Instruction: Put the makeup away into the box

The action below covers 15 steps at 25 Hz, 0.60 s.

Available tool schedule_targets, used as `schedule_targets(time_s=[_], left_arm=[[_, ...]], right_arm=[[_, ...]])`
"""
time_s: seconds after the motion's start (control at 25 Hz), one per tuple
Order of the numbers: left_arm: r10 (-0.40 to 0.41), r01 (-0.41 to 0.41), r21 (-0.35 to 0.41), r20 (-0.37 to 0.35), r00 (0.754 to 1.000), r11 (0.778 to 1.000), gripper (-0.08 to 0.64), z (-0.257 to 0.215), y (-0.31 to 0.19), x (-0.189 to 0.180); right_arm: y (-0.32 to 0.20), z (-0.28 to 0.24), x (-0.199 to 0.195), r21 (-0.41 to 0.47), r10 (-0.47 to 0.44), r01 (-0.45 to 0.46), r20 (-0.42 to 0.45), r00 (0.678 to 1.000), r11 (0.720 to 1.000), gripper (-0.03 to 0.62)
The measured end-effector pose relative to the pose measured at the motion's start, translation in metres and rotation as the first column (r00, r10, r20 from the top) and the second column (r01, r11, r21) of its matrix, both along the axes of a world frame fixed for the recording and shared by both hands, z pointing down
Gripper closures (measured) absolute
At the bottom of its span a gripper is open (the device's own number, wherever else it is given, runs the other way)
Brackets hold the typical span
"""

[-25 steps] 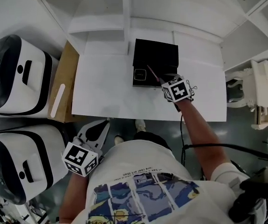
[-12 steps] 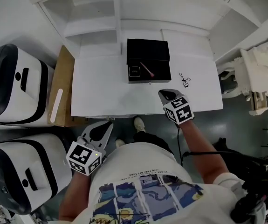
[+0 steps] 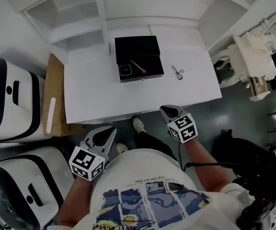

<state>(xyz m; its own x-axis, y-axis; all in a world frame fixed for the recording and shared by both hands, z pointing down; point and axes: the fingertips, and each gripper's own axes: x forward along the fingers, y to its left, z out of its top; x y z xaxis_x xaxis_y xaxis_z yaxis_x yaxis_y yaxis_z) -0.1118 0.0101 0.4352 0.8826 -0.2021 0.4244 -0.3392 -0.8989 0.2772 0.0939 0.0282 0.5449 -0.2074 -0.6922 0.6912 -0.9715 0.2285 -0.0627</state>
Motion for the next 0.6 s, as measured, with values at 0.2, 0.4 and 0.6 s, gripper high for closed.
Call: schedule_targets(time_s=[0.2, 0.4, 0.6], left_arm=[[0.043, -0.043, 0.001, 0.005, 0.999, 0.999, 0.546, 0.000, -0.003, 0.015], [0.051, -0.051, 0.003, 0.018, 0.999, 0.999, 0.546, -0.003, -0.010, 0.024], [0.027, -0.027, 0.000, 0.046, 0.999, 1.000, 0.546, -0.002, -0.025, 0.029]], right_arm=[[0.010, 0.008, 0.035, -0.009, 0.064, -0.065, -0.039, 0.997, 0.998, 0.565], [0.007, 0.021, 0.075, -0.034, 0.103, -0.106, -0.079, 0.992, 0.994, 0.561], [-0.007, 0.038, 0.115, -0.071, 0.127, -0.134, -0.101, 0.987, 0.988, 0.560]])
